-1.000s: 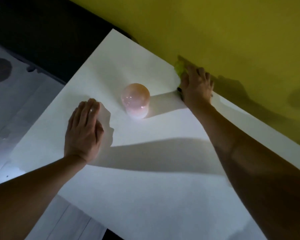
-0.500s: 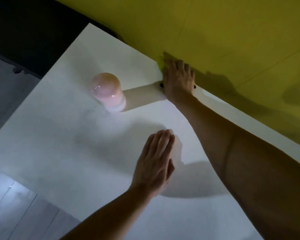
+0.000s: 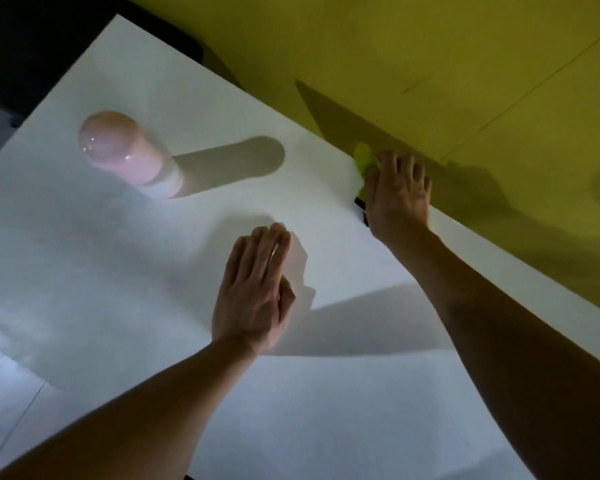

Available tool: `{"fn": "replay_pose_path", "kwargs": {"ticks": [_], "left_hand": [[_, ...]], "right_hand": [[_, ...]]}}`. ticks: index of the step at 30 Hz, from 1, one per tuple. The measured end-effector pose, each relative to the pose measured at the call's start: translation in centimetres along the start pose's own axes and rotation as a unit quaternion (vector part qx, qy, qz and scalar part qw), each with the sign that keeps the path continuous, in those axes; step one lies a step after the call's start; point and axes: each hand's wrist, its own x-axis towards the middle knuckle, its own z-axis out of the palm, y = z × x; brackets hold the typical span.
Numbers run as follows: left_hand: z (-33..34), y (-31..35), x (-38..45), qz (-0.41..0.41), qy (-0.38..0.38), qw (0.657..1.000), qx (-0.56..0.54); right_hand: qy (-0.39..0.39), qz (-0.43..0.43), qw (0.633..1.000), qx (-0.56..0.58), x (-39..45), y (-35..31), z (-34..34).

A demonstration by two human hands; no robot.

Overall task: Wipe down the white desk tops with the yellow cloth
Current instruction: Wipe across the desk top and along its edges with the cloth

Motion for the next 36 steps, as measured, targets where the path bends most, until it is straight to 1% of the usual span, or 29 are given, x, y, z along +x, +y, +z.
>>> {"fn": "replay_pose_path", "kwargs": {"ticks": [2, 4, 6, 8, 11, 14, 16, 20, 22, 23, 25, 27, 31, 33, 36], "left_hand": [[0.1, 0.2, 0.3, -0.001, 0.006, 1.000, 0.003], [0.0, 0.2, 0.3, -0.001, 0.007, 1.000, -0.002], [0.1, 0.1, 0.2, -0.001, 0.008, 1.000, 0.002], [0.0, 0.1, 0.3, -0.002, 0.007, 1.000, 0.006], [0.1, 0.0, 0.4, 0.002, 0.018, 1.000, 0.011], [0.2, -0.2, 0.2, 0.005, 0.016, 1.000, 0.015], [0.2, -0.2, 0.3, 0.006, 0.016, 1.000, 0.019], [0.1, 0.1, 0.4, 0.002, 0.020, 1.000, 0.023], [0.2, 0.2, 0.3, 0.002, 0.019, 1.000, 0.023], [0.2, 0.3, 0.3, 0.001, 0.020, 1.000, 0.021], [0.2, 0.3, 0.4, 0.001, 0.024, 1.000, 0.020], [0.2, 0.3, 0.5, 0.001, 0.026, 0.999, 0.020], [0.2, 0.3, 0.2, 0.007, 0.030, 0.999, 0.020], [0.3, 0.0, 0.2, 0.009, 0.035, 0.999, 0.024], [0.5, -0.3, 0.5, 0.012, 0.038, 0.999, 0.033]], "right_hand": [[-0.014, 0.022, 1.000, -0.012, 0.8, -1.3, -0.3], [-0.042, 0.032, 0.998, -0.032, 2.0, -4.0, -0.3], [-0.063, 0.001, 0.998, -0.023, 3.4, -7.3, 0.0], [-0.068, -0.039, 0.997, 0.009, 4.7, -10.2, 0.6], [-0.062, -0.080, 0.993, 0.056, 5.6, -11.0, 1.2], [-0.090, -0.131, 0.984, 0.086, 4.7, -7.3, 0.8], [-0.092, -0.140, 0.981, 0.102, 3.3, -3.4, 0.4], [-0.014, -0.130, 0.986, 0.103, -0.8, 5.4, -0.3], [-0.008, -0.119, 0.991, 0.064, -2.3, 8.0, -0.4], [-0.006, -0.105, 0.994, 0.038, -2.7, 8.2, -0.5], [0.004, -0.068, 0.998, 0.006, -2.2, 6.5, -0.5], [-0.006, -0.048, 0.999, -0.001, -1.0, 3.1, -0.2], [-0.041, -0.087, 0.995, 0.036, 2.8, -4.7, 0.6], [-0.046, -0.103, 0.992, 0.054, 4.6, -7.7, 1.3], [-0.033, -0.111, 0.991, 0.068, 5.6, -8.6, 1.9]]}}
